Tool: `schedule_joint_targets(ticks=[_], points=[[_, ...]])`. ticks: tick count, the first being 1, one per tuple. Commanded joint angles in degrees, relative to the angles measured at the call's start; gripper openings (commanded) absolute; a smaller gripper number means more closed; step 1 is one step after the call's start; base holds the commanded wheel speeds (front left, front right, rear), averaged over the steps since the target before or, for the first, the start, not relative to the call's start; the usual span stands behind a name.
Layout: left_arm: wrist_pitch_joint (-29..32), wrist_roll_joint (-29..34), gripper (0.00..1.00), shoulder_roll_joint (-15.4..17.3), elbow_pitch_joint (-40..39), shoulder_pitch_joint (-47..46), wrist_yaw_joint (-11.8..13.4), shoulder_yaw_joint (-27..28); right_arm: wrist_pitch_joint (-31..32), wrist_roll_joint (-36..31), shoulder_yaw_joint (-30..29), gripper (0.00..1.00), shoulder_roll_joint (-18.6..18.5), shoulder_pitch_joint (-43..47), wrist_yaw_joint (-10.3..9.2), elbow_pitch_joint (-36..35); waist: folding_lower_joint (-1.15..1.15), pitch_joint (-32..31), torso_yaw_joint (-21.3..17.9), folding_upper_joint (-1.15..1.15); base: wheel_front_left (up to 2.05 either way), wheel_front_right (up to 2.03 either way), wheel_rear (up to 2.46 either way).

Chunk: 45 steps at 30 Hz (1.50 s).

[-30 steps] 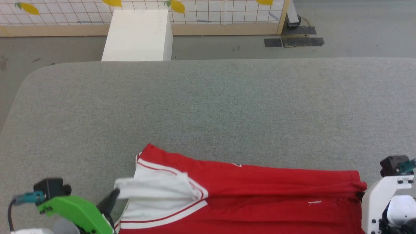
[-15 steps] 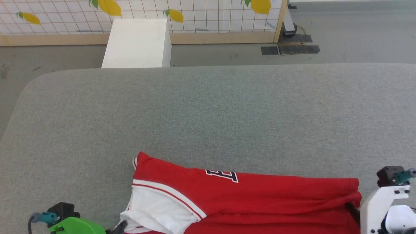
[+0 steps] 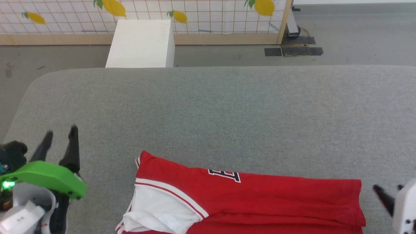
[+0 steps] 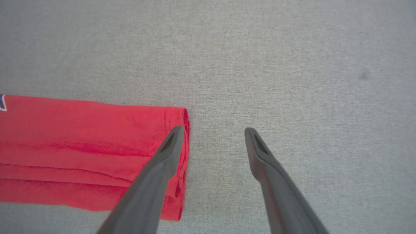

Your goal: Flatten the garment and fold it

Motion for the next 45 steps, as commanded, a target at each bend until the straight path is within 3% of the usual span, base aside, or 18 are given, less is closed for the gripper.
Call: schedule_joint_targets(ticks=[1, 4, 7, 12, 22, 23, 24, 25, 33, 41, 45], points=[[-3.7, 2.46, 1.0, -0.88, 0.73, -1.98, -1.15, -0.51, 0.87, 1.01, 1.68, 1.0, -0.17, -0.82, -0.09, 1.18, 0.0, 0.33, 0.03, 0.0, 0.0, 0.0, 0.0], [-12.39, 7.25, 1.0, -2.5, 2.87, -5.0, -3.63, -2.14, 2.4, 2.76, 6.02, 1.0, -1.32, -1.23, -0.09, 4.16, 0.0, 0.96, 0.21, 0.0, 0.0, 0.0, 0.0], [-15.99, 10.21, 1.0, -3.93, 5.29, -6.53, -4.96, -3.46, 3.52, 3.68, 9.0, 1.0, -2.03, -1.57, -0.09, 6.66, 0.0, 1.49, 0.41, 0.0, 0.0, 0.0, 0.0], [-17.6, 14.28, 1.0, -5.46, 7.84, -7.63, -6.47, -4.5, 3.12, 4.11, 13.01, 1.0, -2.37, -2.86, -0.09, 10.04, 0.0, 2.49, 0.61, 0.0, 0.0, 0.0, 0.0], [-17.92, 16.57, 1.0, -9.2, 8.23, -5.68, -7.85, -2.37, 0.16, 5.91, 17.84, 1.0, -0.92, -5.25, -0.09, 14.14, 0.0, 3.69, 0.7, 0.0, 0.0, 0.0, 0.0], [-17.92, 16.78, 1.0, -9.43, 8.19, -5.52, -8.0, -2.1, 0.32, 6.02, 17.98, 0.89, -0.98, -5.31, -0.09, 14.55, 0.0, 3.71, 0.7, 0.0, 0.0, 0.0, 0.0], [-17.92, 16.84, 1.0, -9.7, 8.29, -5.26, -8.23, -1.79, 0.27, 6.12, 18.11, 0.28, -1.14, -5.41, -0.09, 14.81, 0.0, 3.76, 0.7, 0.0, 0.0, 0.0, 0.0], [-17.92, 17.02, 1.0, -9.8, 8.34, -5.12, -8.41, -1.59, 0.18, 6.1, 18.07, 0.0, -1.37, -5.49, -0.09, 15.01, 0.0, 3.82, 0.69, 0.0, 0.0, 0.0, 0.0], [-17.93, 19.09, 1.0, -10.42, 7.96, -4.62, -9.64, -0.34, 0.04, 5.93, 15.1, 0.0, -4.28, -6.74, -0.09, 16.02, 0.0, 4.06, 0.43, 0.0, 0.0, 0.0, 0.0], [-17.93, 20.22, 1.0, -11.26, 8.14, -4.34, -10.33, 0.51, 0.54, 0.68, 5.07, 0.0, -7.58, -7.89, -0.09, 21.41, 0.0, 4.06, 0.08, 0.0, 0.0, 0.0, 0.0], [-17.93, 20.41, 1.0, -11.78, 8.5, -3.93, -10.65, 0.77, 0.48, -4.64, -0.03, 0.0, -6.71, -8.29, -0.09, 24.58, 0.0, 3.8, 0.16, 0.0, 0.0, 0.0, 0.0]])
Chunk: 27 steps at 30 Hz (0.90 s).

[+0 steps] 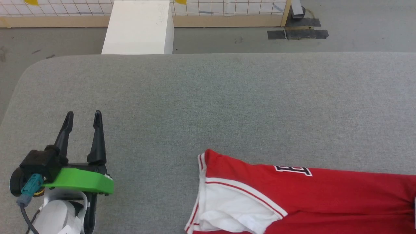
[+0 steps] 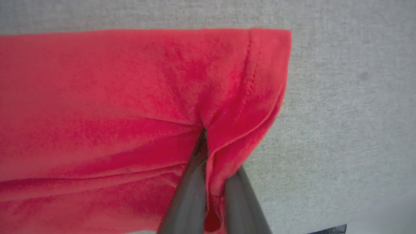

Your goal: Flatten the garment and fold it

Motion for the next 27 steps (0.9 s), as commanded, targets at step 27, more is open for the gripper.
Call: schedule_joint_targets(ticks=[27], points=[[-0.27, 2.21, 1.0, -3.68, -0.67, 5.34, -1.18, 2.72, 15.05, 11.32, 22.74, 0.0, 5.4, 1.47, -0.12, -33.37, 0.0, -3.26, 1.55, 0.0, 0.0, 0.0, 0.0]])
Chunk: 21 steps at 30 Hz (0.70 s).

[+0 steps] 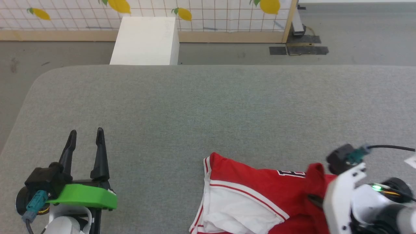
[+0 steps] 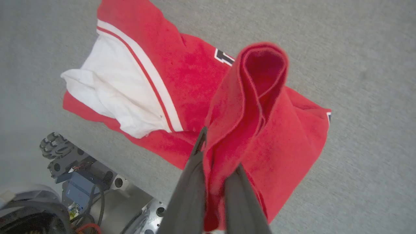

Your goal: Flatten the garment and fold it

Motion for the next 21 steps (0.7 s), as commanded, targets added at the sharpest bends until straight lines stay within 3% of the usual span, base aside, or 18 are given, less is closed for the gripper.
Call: schedule_joint_targets(ticks=[1, 11, 21], points=[[-0.27, 0.82, 1.0, -0.21, 0.03, 0.24, -0.41, 0.03, -1.61, 0.27, 1.46, 0.0, 1.2, -1.77, -0.09, 1.02, 0.0, 0.37, 0.97, 0.0, 0.0, 0.0, 0.0], [-0.27, 0.91, 1.0, -0.89, 1.05, 0.26, -1.07, -0.28, -10.41, 0.29, 12.0, 0.0, 9.43, -8.87, -0.09, 12.61, 0.0, 1.67, 4.05, 0.0, 0.0, 0.0, 0.0], [-0.27, 1.34, 1.0, -1.64, 1.77, -0.6, -2.05, -0.59, -18.14, -2.83, 15.69, 0.0, 15.22, -13.43, -0.09, 26.86, 0.0, 3.11, 6.56, 0.0, 0.0, 0.0, 0.0]])
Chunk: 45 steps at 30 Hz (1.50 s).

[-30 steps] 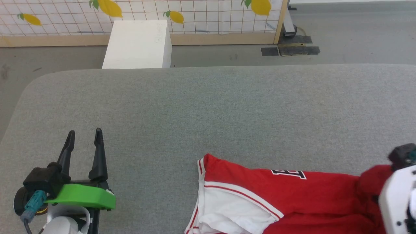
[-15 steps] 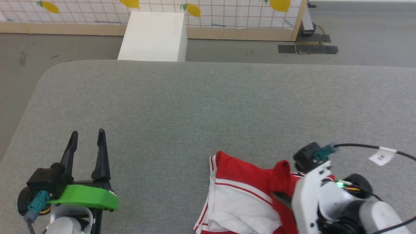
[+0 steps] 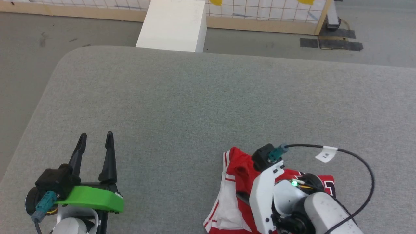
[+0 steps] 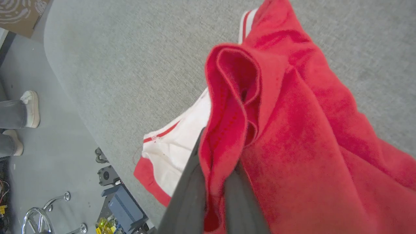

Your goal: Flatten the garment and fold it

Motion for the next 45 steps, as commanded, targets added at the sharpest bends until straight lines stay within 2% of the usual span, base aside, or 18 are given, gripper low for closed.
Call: schedule_joint_targets(ticks=[1, 4, 5, 6, 7, 12, 17, 20, 24, 27, 33, 36, 40, 45], points=[[-0.27, 0.28, 1.0, -0.35, 0.24, -0.53, -0.18, 0.08, -1.24, -0.73, 0.34, 0.0, 0.62, -1.02, -0.09, 2.39, 0.0, 0.57, 0.54, 0.0, 0.0, 0.0, 0.0], [-0.27, 0.26, 1.0, -0.59, 0.64, -0.7, -0.42, -0.03, -3.27, -1.96, 0.75, 0.0, 1.32, -1.6, -0.09, 7.17, 0.0, 0.78, 0.82, 0.0, 0.0, 0.0, 0.0], [-0.27, 0.25, 1.0, -0.69, 0.76, -0.75, -0.48, -0.02, -3.79, -2.0, 1.17, 0.18, 1.52, -1.74, -0.09, 8.71, 0.0, 0.79, 0.86, 0.0, 0.0, 0.0, 0.0], [-0.27, 0.2, 1.0, -0.8, 0.88, -0.78, -0.55, -0.01, -4.22, -2.17, 1.74, 0.76, 1.63, -1.99, -0.09, 9.65, 0.0, 0.75, 0.9, 0.0, 0.0, 0.0, 0.0], [-0.27, 0.23, 1.0, -0.85, 1.05, -0.79, -0.65, -0.04, -4.87, -2.41, 2.56, 1.0, 1.74, -2.37, -0.09, 10.47, 0.0, 0.64, 0.9, 0.0, 0.0, 0.0, 0.0], [-0.27, 0.52, 1.0, -0.87, 1.65, -0.43, -0.79, -0.21, -5.61, 0.12, 7.63, 1.0, 2.06, -4.23, -0.09, 9.68, 0.0, -0.52, 0.1, 0.0, 0.0, 0.0, 0.0], [-0.27, 0.6, 1.0, -0.75, 1.94, 0.26, -0.55, -0.22, -4.2, 4.43, 12.07, 1.0, 2.13, -6.1, -0.09, 3.84, 0.0, -2.47, -1.66, 0.0, 0.0, 0.0, 0.0], [-0.25, 0.56, 1.0, -0.58, 1.73, 0.93, -0.23, -0.03, -4.45, 5.72, 12.11, 1.0, 1.78, -6.8, -0.09, -0.72, 0.0, -3.58, -3.18, 0.0, 0.0, 0.0, 0.0], [-0.19, 0.58, 1.0, -0.25, 1.07, 1.89, 0.26, 0.28, -7.09, 3.45, 7.61, 1.0, -0.63, -6.65, -0.09, -7.42, 0.0, -4.87, -5.83, 0.0, 0.0, 0.0, 0.0], [-0.19, 0.66, 1.0, -0.07, 0.58, 2.45, 0.59, 0.44, -9.97, -2.78, 1.5, 1.0, -3.06, -4.99, -0.09, -11.11, 0.0, -5.66, -7.8, 0.0, 0.0, 0.0, 0.0], [-0.2, 0.77, 1.0, -0.03, -0.27, 2.96, 1.23, 0.78, -10.97, -11.54, -10.87, 1.0, -4.4, 3.55, -0.09, -13.76, 0.0, -5.56, -10.13, 0.0, 0.0, 0.0, 0.0], [-0.22, 0.97, 1.0, -0.02, -0.9, 3.0, 1.3, 0.97, -9.45, -14.6, -14.71, 1.0, -3.96, 8.31, -0.09, -13.65, 0.0, -5.11, -10.55, 0.0, 0.0, 0.0, 0.0], [-0.24, 0.98, 1.0, -0.24, -1.22, 2.88, 1.27, 1.17, -7.16, -16.44, -15.75, 1.0, -3.17, 13.07, -0.09, -11.95, 0.0, -4.24, -10.31, 0.0, 0.0, 0.0, 0.0], [-0.25, 1.17, 1.0, -0.45, -1.44, 2.59, 1.08, 1.48, -6.08, -17.92, -14.98, 1.0, -2.3, 14.95, -0.09, -8.54, 0.0, -3.24, -9.57, 0.0, 0.0, 0.0, 0.0]])
